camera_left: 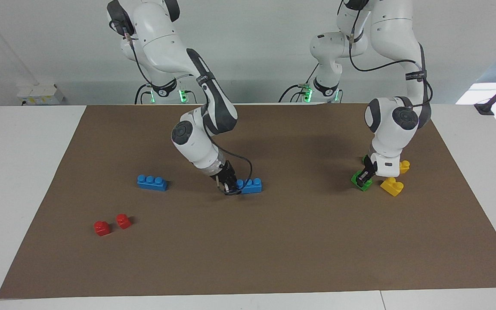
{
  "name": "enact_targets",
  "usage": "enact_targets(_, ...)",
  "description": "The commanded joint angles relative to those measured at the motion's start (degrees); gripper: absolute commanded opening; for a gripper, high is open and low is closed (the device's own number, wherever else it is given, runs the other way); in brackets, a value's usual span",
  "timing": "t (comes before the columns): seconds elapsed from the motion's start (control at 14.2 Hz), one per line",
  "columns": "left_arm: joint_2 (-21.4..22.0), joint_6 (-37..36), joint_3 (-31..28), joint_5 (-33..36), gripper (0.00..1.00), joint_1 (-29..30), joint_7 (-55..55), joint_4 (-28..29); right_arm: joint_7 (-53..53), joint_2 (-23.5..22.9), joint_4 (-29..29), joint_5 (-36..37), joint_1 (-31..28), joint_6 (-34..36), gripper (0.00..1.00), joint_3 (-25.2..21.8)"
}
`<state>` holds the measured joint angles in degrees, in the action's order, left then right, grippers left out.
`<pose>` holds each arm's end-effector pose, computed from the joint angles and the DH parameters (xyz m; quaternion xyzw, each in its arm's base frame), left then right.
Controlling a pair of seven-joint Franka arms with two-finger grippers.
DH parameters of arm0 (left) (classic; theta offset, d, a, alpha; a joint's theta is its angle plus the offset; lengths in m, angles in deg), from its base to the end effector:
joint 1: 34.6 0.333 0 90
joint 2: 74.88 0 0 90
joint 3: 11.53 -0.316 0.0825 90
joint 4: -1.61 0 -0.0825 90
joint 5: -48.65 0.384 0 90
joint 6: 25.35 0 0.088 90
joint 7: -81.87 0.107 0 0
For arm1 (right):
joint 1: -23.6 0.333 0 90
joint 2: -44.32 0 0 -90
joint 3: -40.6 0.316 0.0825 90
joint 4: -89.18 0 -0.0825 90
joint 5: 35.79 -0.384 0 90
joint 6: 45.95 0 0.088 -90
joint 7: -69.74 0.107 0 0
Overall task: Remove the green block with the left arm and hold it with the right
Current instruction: 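Lower the green block beside the other green blocks and open the left gripper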
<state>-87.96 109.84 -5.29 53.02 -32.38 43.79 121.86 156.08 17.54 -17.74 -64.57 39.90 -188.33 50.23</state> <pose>0.5780 -0.0384 0.3153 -0.9629 -0.2688 -0.0214 0.0079 0.5922 0.2769 0.2831 -0.7287 0.6505 0.1286 0.1716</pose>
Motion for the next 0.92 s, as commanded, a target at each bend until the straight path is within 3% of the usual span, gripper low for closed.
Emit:
enact_targets(0.0, -0.19, 0.95, 0.35, -0.77, 0.79, 1.91, 4.94, 0.60, -2.14, 0.68, -1.71, -0.39, -0.12, 0.00, 0.00, -0.05)
enact_targets(0.07, -0.19, 0.69, 0.35, -0.77, 1.00, 2.00, 5.47, 0.52, -2.05, 0.59, -1.71, -0.48, -0.12, 0.00, 0.00, 0.04)
enact_targets(0.49, 1.65, -3.43, 0.61, -0.85, 1.00, 1.38, 6.27, -1.41, -1.96, 0.94, -0.75, -0.39, -0.73, 1.66, 0.00, -0.05)
enact_targets(0.71, 2.53, -11.50, 0.79, -2.51, 1.00, 1.12, 6.27, -6.85, -2.66, 2.87, 4.68, 3.80, -6.07, 11.75, 0.00, -0.23)
enact_targets(0.85, 4.72, -15.91, 0.79, -4.36, 1.00, 1.12, 6.27, -9.58, -5.89, 1.83, 12.74, 6.55, -11.70, 22.45, 0.00, -0.14)
